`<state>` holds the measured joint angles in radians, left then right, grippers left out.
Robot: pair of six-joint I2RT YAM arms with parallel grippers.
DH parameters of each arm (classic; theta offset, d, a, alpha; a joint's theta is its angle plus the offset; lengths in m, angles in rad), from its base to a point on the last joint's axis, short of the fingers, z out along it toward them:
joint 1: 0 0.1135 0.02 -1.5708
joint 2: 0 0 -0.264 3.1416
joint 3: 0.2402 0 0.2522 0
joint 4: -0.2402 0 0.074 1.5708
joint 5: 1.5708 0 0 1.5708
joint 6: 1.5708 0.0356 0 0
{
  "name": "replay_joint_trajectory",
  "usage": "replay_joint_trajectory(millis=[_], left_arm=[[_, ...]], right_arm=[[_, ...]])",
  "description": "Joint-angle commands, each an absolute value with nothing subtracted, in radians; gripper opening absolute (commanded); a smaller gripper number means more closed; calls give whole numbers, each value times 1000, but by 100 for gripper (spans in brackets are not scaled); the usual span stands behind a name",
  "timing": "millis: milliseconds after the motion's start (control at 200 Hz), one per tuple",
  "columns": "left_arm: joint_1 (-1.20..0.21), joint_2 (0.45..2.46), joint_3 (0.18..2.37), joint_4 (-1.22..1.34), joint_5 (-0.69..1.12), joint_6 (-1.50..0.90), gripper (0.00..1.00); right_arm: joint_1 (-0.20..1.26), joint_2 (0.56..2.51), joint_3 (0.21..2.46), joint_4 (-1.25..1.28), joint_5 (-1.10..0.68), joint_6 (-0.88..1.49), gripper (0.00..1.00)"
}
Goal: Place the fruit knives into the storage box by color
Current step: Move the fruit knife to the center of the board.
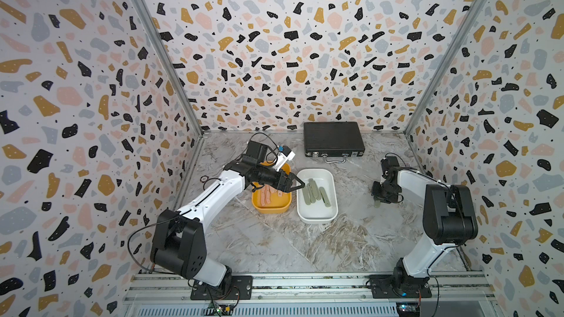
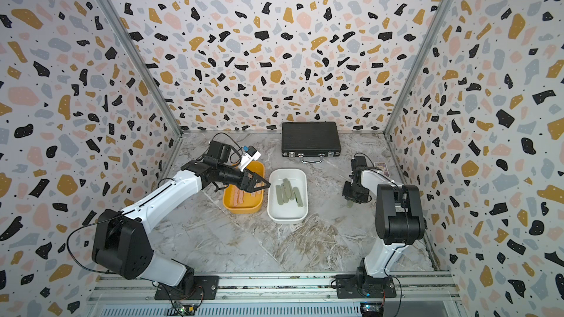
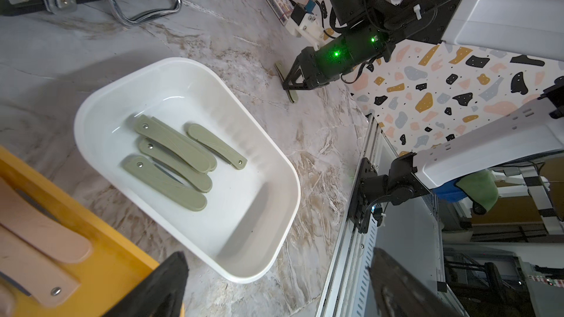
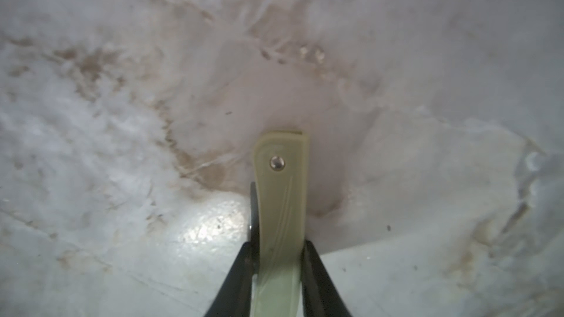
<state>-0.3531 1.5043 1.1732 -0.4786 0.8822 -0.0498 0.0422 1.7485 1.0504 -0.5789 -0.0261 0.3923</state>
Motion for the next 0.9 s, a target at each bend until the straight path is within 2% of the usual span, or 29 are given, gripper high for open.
replay_joint_trajectory(millis=[0, 350, 616, 776, 896], left_arm=[[-326, 1508, 1180, -467, 911, -60, 93], [-264, 1503, 1172, -440, 948, -102, 93], [-256, 1503, 1167, -422, 974, -118, 93], [-250, 1507, 1166, -422, 968, -118, 93], [-245, 1509, 1165, -423, 964, -118, 93]], right_arm=[[92, 1790, 1057, -642, -63, 381, 28], [254, 1841, 1145, -684, -63, 410, 28], [314, 1861, 1175, -692, -57, 427, 28], [316, 1865, 1172, -699, -45, 424, 31], [319, 1858, 1170, -710, -34, 422, 38]])
